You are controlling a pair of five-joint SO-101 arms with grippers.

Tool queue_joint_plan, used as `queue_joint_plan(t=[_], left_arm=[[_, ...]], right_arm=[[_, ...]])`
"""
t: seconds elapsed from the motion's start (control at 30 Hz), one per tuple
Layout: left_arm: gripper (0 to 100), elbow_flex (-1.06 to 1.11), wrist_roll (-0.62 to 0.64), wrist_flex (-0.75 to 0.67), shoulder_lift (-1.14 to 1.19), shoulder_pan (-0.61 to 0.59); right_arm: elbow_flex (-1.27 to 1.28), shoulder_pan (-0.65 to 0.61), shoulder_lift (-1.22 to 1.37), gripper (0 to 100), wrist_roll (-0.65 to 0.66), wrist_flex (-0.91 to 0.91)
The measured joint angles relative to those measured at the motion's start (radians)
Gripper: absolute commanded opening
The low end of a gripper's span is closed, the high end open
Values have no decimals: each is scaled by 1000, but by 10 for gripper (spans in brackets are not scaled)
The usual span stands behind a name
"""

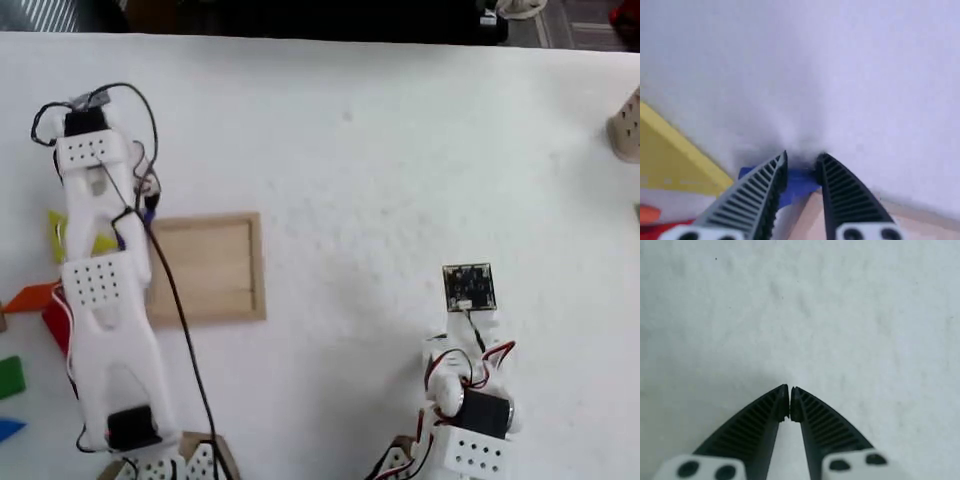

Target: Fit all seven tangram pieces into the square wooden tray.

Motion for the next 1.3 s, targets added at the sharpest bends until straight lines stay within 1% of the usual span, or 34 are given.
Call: queue_joint_plan(t=[0.17,0.3,0.37,0.47,0.53,0.6,0.7,0.77,0.83,0.97,1.03,1.13,1.3], left_arm=[[163,393,-5,-5,-322,46],[162,631,-9,-127,-534,38],[162,730,-51,-193,-589,29],[171,850,-161,-290,-618,25],[206,913,-219,-341,-621,15],[255,965,-241,-385,-621,-3],[330,984,-258,-413,-621,-28],[338,984,-290,-416,-626,-43],[338,982,-377,-420,-628,-46],[337,970,-623,-463,-628,-46],[316,968,-721,-477,-628,-55],[291,936,-818,-493,-609,-75],[275,876,-964,-493,-491,-101]], right_arm=[[0,0,0,18,0,0],[0,0,0,17,0,0],[0,0,0,17,0,0],[0,0,0,17,0,0],[0,0,0,17,0,0],[0,0,0,17,0,0],[0,0,0,17,0,0],[0,0,0,17,0,0],[0,0,0,17,0,0],[0,0,0,17,0,0],[0,0,0,17,0,0],[0,0,0,17,0,0],[0,0,0,17,0,0]])
